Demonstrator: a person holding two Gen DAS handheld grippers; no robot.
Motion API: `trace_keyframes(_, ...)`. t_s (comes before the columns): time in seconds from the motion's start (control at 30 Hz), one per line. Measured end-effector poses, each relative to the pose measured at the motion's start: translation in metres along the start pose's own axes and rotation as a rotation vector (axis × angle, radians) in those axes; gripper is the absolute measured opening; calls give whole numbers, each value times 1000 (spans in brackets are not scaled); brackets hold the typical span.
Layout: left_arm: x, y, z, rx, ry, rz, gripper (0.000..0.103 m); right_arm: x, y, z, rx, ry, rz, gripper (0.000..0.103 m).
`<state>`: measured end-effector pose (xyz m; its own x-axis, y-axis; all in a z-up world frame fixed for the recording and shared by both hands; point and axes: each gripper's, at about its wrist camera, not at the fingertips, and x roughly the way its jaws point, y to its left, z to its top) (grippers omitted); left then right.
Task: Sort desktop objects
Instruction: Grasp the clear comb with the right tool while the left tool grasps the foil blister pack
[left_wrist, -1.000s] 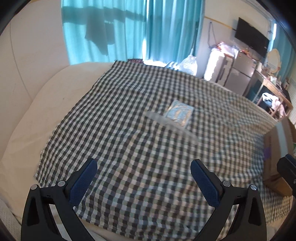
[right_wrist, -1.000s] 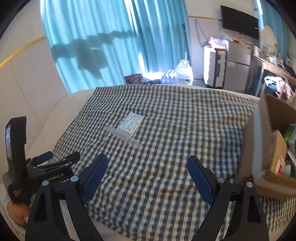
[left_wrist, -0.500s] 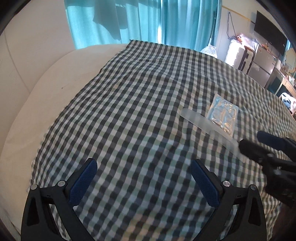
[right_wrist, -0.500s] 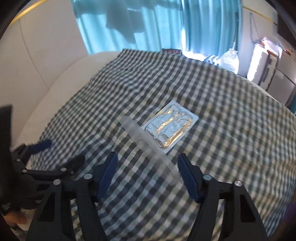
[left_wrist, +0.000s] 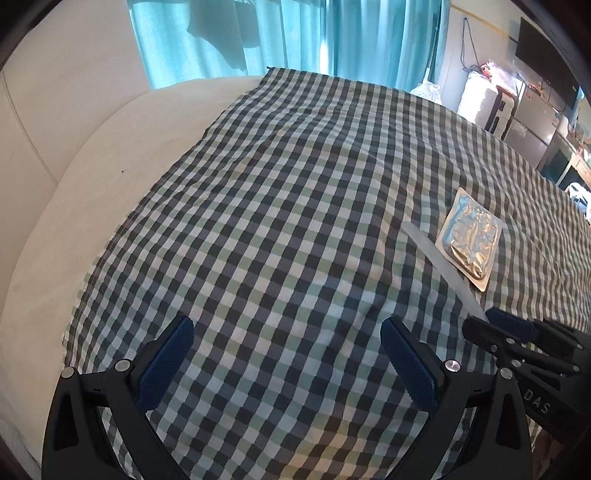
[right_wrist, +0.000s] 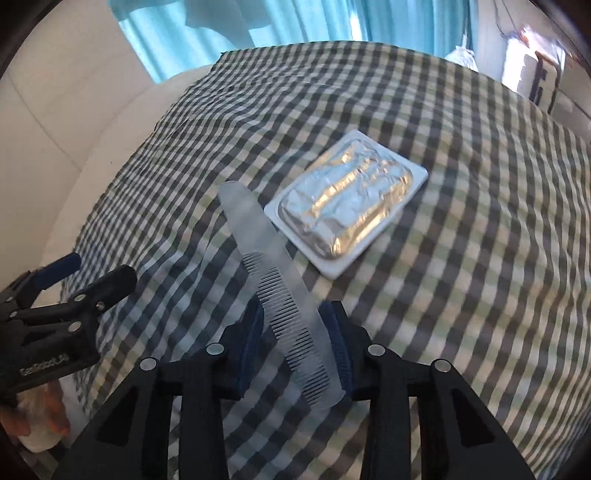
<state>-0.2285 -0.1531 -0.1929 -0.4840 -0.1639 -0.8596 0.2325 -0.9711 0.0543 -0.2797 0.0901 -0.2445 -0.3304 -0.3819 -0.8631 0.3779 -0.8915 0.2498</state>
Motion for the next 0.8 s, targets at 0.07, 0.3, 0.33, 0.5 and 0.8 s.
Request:
trace_keyframes(0.07, -5, -2, -6, 8, 2, -1, 103, -8, 0, -15, 24, 20, 5, 32)
trace_keyframes(0.3, -17, -20, -16, 55, -17, -7, 103, -44, 20, -75, 9, 50, -25, 32)
trace_keyframes(0.33, -17, -22, -16, 62, -19, -2, 103, -47, 21, -78, 8, 41, -31, 35)
trace_keyframes(0.5, -14, -25, -16, 75, -19, 13, 103, -45, 20, -64, 53, -14, -78, 49)
trace_keyframes(0.8, -9, -28, -1, 75, -66, -53, 103, -20, 15, -43, 86, -45, -68, 27)
